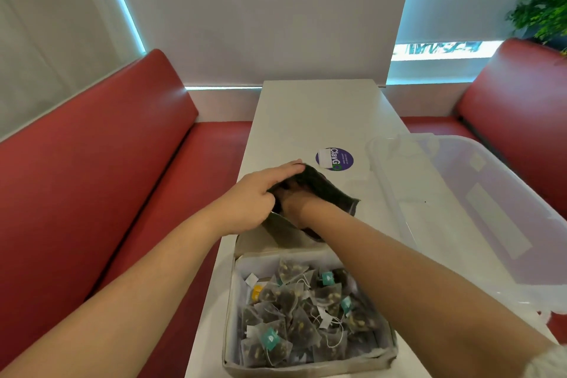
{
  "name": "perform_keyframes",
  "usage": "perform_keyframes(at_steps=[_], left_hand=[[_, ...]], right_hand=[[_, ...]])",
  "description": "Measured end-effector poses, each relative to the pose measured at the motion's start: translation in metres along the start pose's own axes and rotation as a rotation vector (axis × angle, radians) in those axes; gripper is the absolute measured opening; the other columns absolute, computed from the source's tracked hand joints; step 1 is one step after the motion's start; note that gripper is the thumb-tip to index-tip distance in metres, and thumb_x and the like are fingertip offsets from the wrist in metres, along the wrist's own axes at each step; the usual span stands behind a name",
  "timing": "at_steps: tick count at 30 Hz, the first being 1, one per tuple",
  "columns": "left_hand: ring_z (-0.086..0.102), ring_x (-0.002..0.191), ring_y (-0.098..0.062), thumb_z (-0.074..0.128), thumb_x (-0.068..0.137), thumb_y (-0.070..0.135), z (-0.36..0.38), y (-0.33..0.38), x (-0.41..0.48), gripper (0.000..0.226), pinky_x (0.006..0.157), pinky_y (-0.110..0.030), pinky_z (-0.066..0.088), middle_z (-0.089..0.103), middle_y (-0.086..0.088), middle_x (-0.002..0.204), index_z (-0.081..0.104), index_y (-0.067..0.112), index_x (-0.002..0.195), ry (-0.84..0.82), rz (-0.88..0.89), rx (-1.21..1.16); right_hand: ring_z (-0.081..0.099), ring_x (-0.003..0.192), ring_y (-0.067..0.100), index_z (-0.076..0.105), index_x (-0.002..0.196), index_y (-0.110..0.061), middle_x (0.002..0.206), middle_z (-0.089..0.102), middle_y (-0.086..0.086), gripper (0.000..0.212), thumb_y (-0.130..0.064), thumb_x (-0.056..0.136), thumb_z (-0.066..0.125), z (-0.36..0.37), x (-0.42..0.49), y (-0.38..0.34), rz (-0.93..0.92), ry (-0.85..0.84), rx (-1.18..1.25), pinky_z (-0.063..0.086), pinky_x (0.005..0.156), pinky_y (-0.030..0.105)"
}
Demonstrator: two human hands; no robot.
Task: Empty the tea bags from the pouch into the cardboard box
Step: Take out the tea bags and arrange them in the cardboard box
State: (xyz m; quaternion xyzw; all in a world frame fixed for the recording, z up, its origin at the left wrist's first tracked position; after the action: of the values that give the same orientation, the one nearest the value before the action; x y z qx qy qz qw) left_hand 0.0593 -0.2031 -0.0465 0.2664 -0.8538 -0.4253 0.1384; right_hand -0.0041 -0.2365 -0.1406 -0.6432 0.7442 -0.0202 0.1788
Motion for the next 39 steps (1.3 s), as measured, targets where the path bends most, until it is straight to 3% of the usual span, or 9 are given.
perform_keyframes(at_steps=[3, 6, 14, 19, 24, 27, 30, 35, 39], left_hand=[[0.022, 0.139, 0.005, 0.029, 0.076, -0.02, -0.005, -0.001, 0.004, 0.085, 0.105, 0.0, 0.016, 0.032, 0.02, 0.15, 0.04, 0.033, 0.141, 0.007, -0.007, -0.02], [0.021, 0.14, 0.005, 0.029, 0.075, -0.019, -0.006, -0.001, 0.007, 0.085, 0.104, 0.002, 0.014, 0.031, 0.019, 0.151, 0.039, 0.033, 0.142, 0.011, -0.003, -0.007], [0.02, 0.138, 0.01, 0.028, 0.073, -0.021, -0.001, 0.0, 0.006, 0.088, 0.11, -0.006, 0.013, 0.03, 0.019, 0.151, 0.037, 0.031, 0.142, -0.016, 0.015, -0.025], [0.022, 0.139, 0.006, 0.028, 0.077, -0.021, -0.003, -0.002, 0.002, 0.085, 0.116, -0.019, 0.019, 0.031, 0.021, 0.151, 0.039, 0.034, 0.141, -0.006, -0.012, -0.062], [0.022, 0.139, 0.004, 0.029, 0.078, -0.02, -0.002, 0.001, -0.001, 0.082, 0.094, 0.007, 0.021, 0.031, 0.019, 0.15, 0.038, 0.03, 0.142, -0.003, -0.03, -0.03], [0.025, 0.138, 0.0, 0.029, 0.079, -0.02, -0.002, 0.002, -0.001, 0.081, 0.095, 0.005, 0.024, 0.033, 0.019, 0.148, 0.039, 0.03, 0.142, 0.01, -0.042, -0.044], [0.028, 0.138, -0.003, 0.029, 0.08, -0.019, -0.002, 0.004, 0.0, 0.081, 0.108, -0.012, 0.026, 0.035, 0.016, 0.15, 0.041, 0.032, 0.141, 0.03, -0.051, -0.029], [0.029, 0.131, 0.003, 0.029, 0.079, -0.021, 0.002, 0.008, -0.003, 0.079, 0.091, 0.009, 0.022, 0.036, 0.015, 0.147, 0.041, 0.026, 0.142, 0.034, -0.059, -0.021], [0.028, 0.134, 0.0, 0.029, 0.08, -0.02, -0.005, 0.004, -0.004, 0.079, 0.09, 0.008, 0.023, 0.036, 0.013, 0.15, 0.041, 0.028, 0.142, 0.036, -0.066, -0.019]], right_hand=[[0.04, 0.126, 0.033, 0.033, 0.143, -0.022, 0.142, 0.041, 0.012, 0.051, -0.027, 0.095, 0.049, 0.021, 0.019, 0.017, 0.09, -0.077, -0.082, 0.032, 0.109, 0.044], [0.043, 0.122, 0.032, 0.039, 0.139, -0.022, 0.136, 0.046, 0.009, 0.049, -0.038, 0.094, 0.047, 0.023, 0.021, 0.008, -0.004, -0.032, -0.195, 0.031, 0.109, 0.043], [0.062, 0.088, 0.035, 0.067, 0.095, 0.001, 0.084, 0.06, 0.014, 0.016, 0.002, 0.085, 0.055, -0.032, -0.07, 0.004, -0.08, 0.266, 0.147, 0.051, 0.075, 0.041], [0.063, 0.09, 0.017, 0.073, 0.098, -0.015, 0.103, 0.066, 0.0, 0.022, -0.002, 0.083, 0.063, -0.065, -0.136, 0.002, -0.211, 0.513, 0.194, 0.052, 0.082, 0.027], [0.059, 0.085, -0.003, 0.074, 0.093, -0.02, 0.094, 0.064, -0.013, 0.021, -0.003, 0.082, 0.068, -0.083, -0.197, 0.003, -0.349, 0.636, 0.392, 0.048, 0.08, 0.009], [0.059, 0.089, -0.002, 0.073, 0.096, -0.024, 0.097, 0.065, -0.013, 0.022, -0.007, 0.083, 0.068, -0.063, -0.209, -0.006, -0.409, 0.572, 0.401, 0.049, 0.081, 0.012], [0.059, 0.091, 0.001, 0.072, 0.099, -0.019, 0.1, 0.066, -0.007, 0.019, -0.007, 0.084, 0.067, -0.034, -0.204, -0.029, -0.466, 0.507, 0.394, 0.049, 0.083, 0.015], [0.061, 0.098, 0.013, 0.069, 0.109, -0.013, 0.109, 0.066, 0.002, 0.023, -0.01, 0.088, 0.061, -0.002, -0.169, -0.054, -0.431, 0.482, 0.396, 0.049, 0.09, 0.023], [0.059, 0.111, 0.017, 0.062, 0.122, -0.019, 0.125, 0.063, -0.001, 0.032, -0.016, 0.09, 0.057, 0.015, -0.157, -0.05, -0.366, 0.356, 0.3, 0.046, 0.099, 0.03]])
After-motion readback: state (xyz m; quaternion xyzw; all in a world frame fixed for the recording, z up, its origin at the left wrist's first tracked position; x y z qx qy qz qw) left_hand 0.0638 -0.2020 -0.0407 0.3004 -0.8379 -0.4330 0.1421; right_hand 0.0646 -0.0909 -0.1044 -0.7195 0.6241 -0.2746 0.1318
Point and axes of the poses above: each hand's wrist, its own x-axis towards the middle knuckle, its own z-axis out of the palm, y = z × x, the point moved 10 cm from there along x, towards the middle knuckle
